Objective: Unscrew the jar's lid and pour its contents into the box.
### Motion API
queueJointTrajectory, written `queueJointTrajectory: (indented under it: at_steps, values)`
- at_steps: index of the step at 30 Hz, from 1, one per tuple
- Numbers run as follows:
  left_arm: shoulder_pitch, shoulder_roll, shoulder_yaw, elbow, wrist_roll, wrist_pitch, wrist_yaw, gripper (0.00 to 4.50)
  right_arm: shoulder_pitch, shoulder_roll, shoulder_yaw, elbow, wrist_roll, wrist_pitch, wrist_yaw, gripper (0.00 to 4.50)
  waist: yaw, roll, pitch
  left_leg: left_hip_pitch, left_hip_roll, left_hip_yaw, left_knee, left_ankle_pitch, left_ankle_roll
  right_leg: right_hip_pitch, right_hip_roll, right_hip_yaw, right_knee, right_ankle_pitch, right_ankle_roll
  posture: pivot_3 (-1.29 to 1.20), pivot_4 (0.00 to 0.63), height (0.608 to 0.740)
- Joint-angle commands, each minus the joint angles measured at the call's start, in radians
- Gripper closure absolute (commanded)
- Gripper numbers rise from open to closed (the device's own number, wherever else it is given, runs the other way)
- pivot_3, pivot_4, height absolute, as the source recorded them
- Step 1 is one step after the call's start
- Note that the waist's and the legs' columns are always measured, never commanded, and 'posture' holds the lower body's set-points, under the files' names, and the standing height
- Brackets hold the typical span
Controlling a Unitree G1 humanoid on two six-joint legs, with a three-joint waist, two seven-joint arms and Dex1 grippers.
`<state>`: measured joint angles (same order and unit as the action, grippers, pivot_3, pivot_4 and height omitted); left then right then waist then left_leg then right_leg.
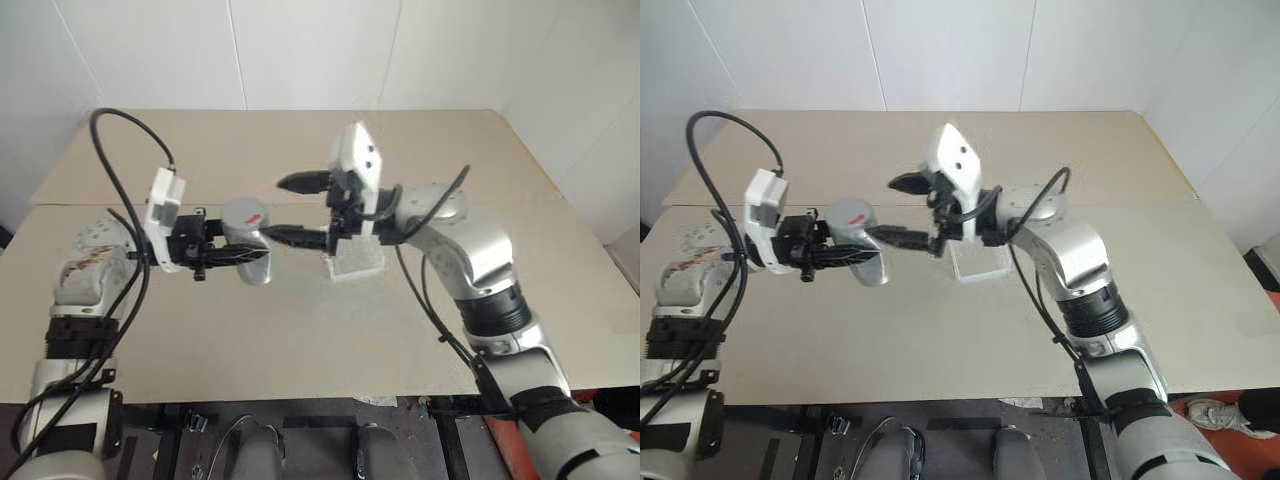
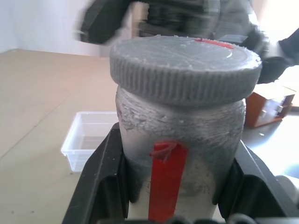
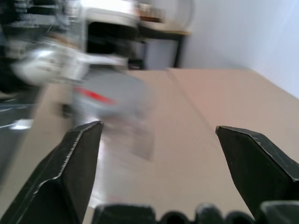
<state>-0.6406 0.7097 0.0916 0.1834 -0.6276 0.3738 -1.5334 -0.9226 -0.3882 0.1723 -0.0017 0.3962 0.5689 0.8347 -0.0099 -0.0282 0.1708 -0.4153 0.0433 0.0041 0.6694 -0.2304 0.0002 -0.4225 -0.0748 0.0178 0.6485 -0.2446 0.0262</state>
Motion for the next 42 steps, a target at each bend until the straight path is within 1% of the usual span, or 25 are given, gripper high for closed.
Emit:
queueJointTrajectory:
  at_steps: [1, 5, 9, 13, 19, 29, 31, 36, 42]
  values:
    - [-0.004, 0.015, 0.021, -0.042, -0.023, -0.004, -0.025, 2.58, 0.002, -0.009, -0.039, -0.028, -0.001, -0.016, -0.006, 0.05, -0.003, 0.0, 0.0, 0.0, 0.0, 0.0, 0.0, 0.0, 0.0, 0.0, 0.0, 0.0, 0.0, 0.0, 0.0, 0.0, 0.15, 0.74]
    - [-0.004, 0.016, 0.022, -0.04, -0.02, 0.001, -0.024, 2.58, 0.023, -0.032, -0.054, -0.066, 0.008, -0.012, 0.005, 0.05, -0.01, 0.0, 0.0, 0.0, 0.001, 0.0, 0.0, 0.0, 0.0, -0.001, 0.001, 0.001, 0.0, 0.0, 0.0, 0.0, 0.15, 0.74]
    - [-0.021, -0.007, 0.006, -0.018, -0.003, -0.011, -0.014, 2.58, 0.055, -0.056, -0.06, -0.178, 0.055, 0.014, 0.038, 0.05, -0.008, 0.0, 0.0, 0.0, 0.001, 0.0, 0.0, 0.0, 0.0, -0.001, 0.001, 0.001, 0.0, 0.0, 0.0, 0.0, 0.15, 0.74]
    - [-0.049, -0.042, -0.01, 0.014, 0.013, -0.028, -0.008, 2.58, 0.057, -0.035, -0.051, -0.275, 0.107, 0.064, 0.025, 0.05, -0.006, 0.0, 0.0, 0.0, 0.001, 0.0, 0.0, 0.0, 0.0, 0.0, 0.001, 0.001, 0.001, 0.0, 0.0, 0.0, 0.15, 0.74]
    - [-0.066, -0.09, -0.023, 0.039, 0.04, -0.058, 0.013, 2.58, 0.024, 0.029, -0.017, -0.325, 0.096, 0.101, -0.046, 0.05, -0.006, 0.0, 0.0, 0.0, 0.001, 0.0, 0.0, 0.0, 0.0, -0.001, 0.001, 0.001, 0.001, 0.0, 0.0, 0.0, 0.15, 0.74]
    - [-0.078, -0.108, -0.029, 0.045, 0.054, -0.066, 0.019, 2.58, -0.021, 0.119, 0.079, -0.275, 0.024, 0.083, -0.09, 0.05, -0.007, 0.0, 0.0, 0.0, 0.001, 0.0, 0.0, 0.0, 0.0, -0.001, 0.001, 0.0, 0.001, 0.0, 0.0, 0.0, 0.15, 0.74]
    - [-0.078, -0.106, -0.028, 0.045, 0.054, -0.066, 0.017, 2.58, -0.036, 0.143, 0.09, -0.239, 0.006, 0.084, -0.105, 0.05, -0.008, 0.0, 0.0, 0.0, 0.001, 0.0, 0.0, 0.0, 0.0, -0.001, 0.001, 0.0, 0.001, 0.0, 0.0, 0.0, 0.15, 0.74]
    - [-0.076, -0.1, -0.028, 0.043, 0.054, -0.061, 0.01, 2.58, -0.065, 0.18, 0.053, -0.156, 0.016, 0.085, -0.101, 0.05, -0.008, 0.0, 0.0, 0.0, 0.0, -0.001, 0.0, 0.0, 0.0, -0.001, 0.001, 0.0, 0.001, 0.0, 0.0, 0.0, 0.15, 0.74]
    - [-0.066, -0.085, -0.022, 0.033, 0.049, -0.053, 0.0, 2.58, -0.074, 0.16, 0.041, -0.094, 0.003, 0.059, -0.074, 0.05, -0.008, 0.0, 0.0, 0.0, 0.001, -0.001, 0.0, 0.0, 0.0, -0.001, 0.001, 0.0, 0.001, 0.0, 0.0, 0.0, 0.15, 0.74]
